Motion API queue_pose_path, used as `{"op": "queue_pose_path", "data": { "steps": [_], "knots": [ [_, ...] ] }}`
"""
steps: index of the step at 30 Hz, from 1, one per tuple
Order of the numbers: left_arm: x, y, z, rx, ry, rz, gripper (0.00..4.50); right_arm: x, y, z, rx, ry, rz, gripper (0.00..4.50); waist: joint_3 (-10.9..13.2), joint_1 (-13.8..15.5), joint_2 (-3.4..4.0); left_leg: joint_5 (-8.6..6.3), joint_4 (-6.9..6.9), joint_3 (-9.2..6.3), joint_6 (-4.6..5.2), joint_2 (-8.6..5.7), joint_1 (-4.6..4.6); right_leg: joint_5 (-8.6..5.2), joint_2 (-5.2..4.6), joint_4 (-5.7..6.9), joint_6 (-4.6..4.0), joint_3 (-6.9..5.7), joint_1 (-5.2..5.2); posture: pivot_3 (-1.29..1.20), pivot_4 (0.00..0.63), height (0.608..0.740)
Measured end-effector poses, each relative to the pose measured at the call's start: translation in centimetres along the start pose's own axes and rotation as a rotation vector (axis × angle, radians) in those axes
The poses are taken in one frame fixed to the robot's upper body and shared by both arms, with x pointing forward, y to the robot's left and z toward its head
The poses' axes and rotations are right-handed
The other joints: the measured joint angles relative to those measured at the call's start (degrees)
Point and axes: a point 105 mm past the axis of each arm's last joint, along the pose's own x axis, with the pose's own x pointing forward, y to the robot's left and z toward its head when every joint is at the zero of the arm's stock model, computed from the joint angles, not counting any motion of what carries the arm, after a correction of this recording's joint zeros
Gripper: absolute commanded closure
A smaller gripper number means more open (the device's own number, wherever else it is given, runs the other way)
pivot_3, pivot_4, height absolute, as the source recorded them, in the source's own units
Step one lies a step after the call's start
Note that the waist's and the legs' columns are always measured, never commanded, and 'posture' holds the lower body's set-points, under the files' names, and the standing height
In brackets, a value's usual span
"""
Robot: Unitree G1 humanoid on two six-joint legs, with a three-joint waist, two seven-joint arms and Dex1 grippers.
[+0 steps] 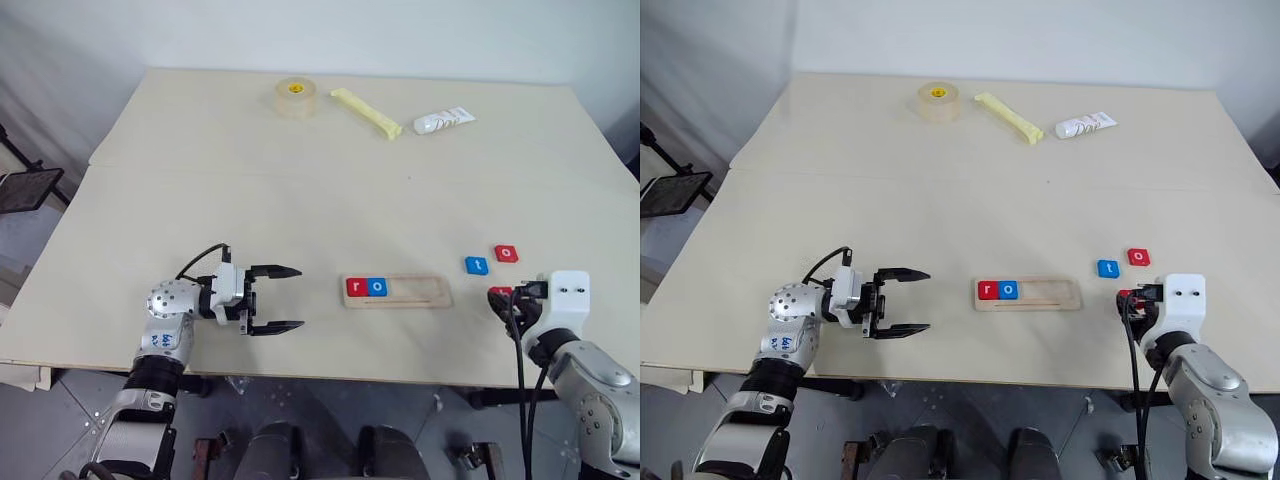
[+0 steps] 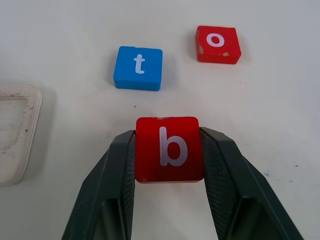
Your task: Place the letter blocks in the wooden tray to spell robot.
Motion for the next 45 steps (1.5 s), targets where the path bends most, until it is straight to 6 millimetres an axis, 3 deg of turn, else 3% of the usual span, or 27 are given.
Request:
{"op": "queue_pose_path", "data": {
  "steps": [9,16,22,25,34,45],
  "knots": [
    [-0.4,0.5,1.2,0.009,-0.019,0.013,0.00,-0.1,0.1,-0.3,0.006,0.004,-0.002,0.02,0.0,0.0,0.00,0.00,0.00,-0.01,0.00,0.00,0.00,0.00,0.00,0.01,0.00,0.02,0.00,0.00,0.150,0.740],
    [-0.3,0.8,1.9,0.006,-0.010,0.011,0.00,-0.6,0.0,0.4,-0.070,0.016,0.076,0.02,0.0,0.0,0.01,0.00,0.00,-0.01,0.00,-0.01,0.00,0.00,0.00,0.00,0.00,0.02,0.00,0.00,0.150,0.740],
    [-0.3,0.8,2.5,0.021,-0.001,-0.004,0.00,-2.2,-0.9,2.7,-0.414,0.072,0.296,0.02,0.0,0.1,-0.03,0.01,-0.01,0.02,0.03,0.00,0.03,0.00,0.02,-0.08,0.00,0.03,0.08,0.00,0.150,0.740],
    [0.0,0.7,2.5,0.020,0.000,-0.015,0.00,-2.2,-0.8,2.3,-0.509,0.124,0.412,0.02,0.0,0.1,-0.04,0.01,-0.01,0.04,0.03,0.00,0.06,0.00,0.00,-0.09,0.00,0.03,0.11,0.00,0.150,0.740],
    [0.1,0.2,2.7,0.034,-0.003,0.001,0.00,0.4,-1.8,2.9,-0.847,0.226,0.696,0.02,0.0,-0.1,-0.05,0.02,0.02,0.05,0.05,0.01,0.05,0.00,-0.01,-0.14,0.01,-0.02,0.12,0.00,0.150,0.740],
    [-0.2,-1.1,2.8,0.028,0.007,0.040,0.00,2.4,-2.8,2.4,-0.935,0.319,0.833,0.02,0.0,0.1,-0.04,0.03,0.07,-0.05,0.04,0.02,0.00,0.00,-0.03,-0.14,0.01,-0.08,0.14,0.00,0.150,0.740]
  ]
}}
